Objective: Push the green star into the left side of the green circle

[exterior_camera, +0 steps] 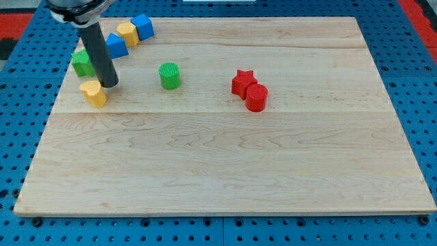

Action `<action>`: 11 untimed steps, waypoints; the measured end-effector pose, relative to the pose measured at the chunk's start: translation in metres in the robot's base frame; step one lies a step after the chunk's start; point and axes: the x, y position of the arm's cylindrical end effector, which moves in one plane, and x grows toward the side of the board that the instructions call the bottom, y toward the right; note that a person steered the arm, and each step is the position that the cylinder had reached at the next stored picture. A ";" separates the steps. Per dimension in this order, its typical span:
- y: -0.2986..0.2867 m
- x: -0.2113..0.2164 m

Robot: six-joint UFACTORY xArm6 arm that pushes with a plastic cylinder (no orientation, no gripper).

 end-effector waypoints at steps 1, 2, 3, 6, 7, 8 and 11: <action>-0.030 0.002; -0.067 -0.007; -0.077 -0.037; -0.063 -0.064; -0.022 -0.064; -0.064 -0.090; 0.040 -0.057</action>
